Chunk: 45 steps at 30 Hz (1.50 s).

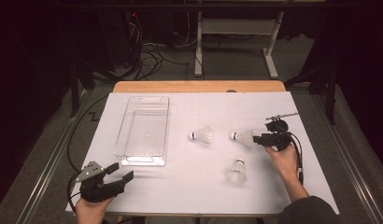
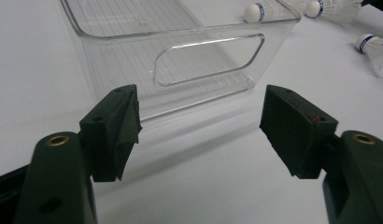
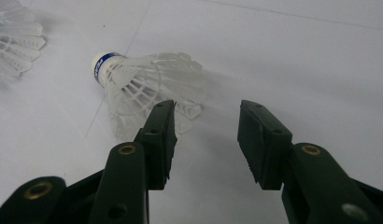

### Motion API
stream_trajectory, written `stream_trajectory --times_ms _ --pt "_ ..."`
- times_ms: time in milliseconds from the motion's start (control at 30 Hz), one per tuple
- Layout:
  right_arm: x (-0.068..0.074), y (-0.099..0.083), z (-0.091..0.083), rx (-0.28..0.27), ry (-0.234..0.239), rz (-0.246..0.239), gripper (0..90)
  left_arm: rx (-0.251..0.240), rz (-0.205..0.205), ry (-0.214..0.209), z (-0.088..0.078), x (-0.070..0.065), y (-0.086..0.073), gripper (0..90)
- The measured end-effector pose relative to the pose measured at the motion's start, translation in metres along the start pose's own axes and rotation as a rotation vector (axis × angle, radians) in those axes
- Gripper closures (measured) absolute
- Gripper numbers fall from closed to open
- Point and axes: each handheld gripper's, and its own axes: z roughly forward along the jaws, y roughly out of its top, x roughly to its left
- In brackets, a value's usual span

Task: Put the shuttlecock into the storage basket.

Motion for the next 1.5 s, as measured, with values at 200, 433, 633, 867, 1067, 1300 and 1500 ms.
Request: stream_trajectory --times_ms 200,433,633,867,1067,1300,1500 --pt "0.001 -0.008 -0.009 -0.018 0.016 -0.005 57.0 -0.001 -0.003 0.0 0.0 0.0 0.0 29.5" --pt "0.005 -0.016 -0.02 -0.041 0.047 -0.012 57.0 -0.002 -0.003 0.001 0.0 0.0 0.0 29.4" --pt "0.013 -0.017 -0.025 -0.06 0.069 -0.031 57.0 -0.002 -0.004 0.0 0.0 0.0 0.0 29.4" --pt "0.019 -0.016 -0.024 -0.057 0.085 -0.049 58.2 -0.003 -0.003 0.0 0.0 0.0 0.0 29.5" --pt "0.02 -0.013 -0.02 -0.06 0.093 -0.043 59.5 -0.003 -0.003 0.0 -0.001 0.0 0.0 29.5" --pt "0.019 -0.01 -0.014 -0.053 0.101 -0.022 60.9 -0.001 -0.003 0.0 -0.001 0.0 0.0 29.5" --pt "0.02 -0.007 -0.011 -0.052 0.111 -0.014 62.4 -0.002 -0.003 0.001 -0.001 0.0 0.0 29.5"
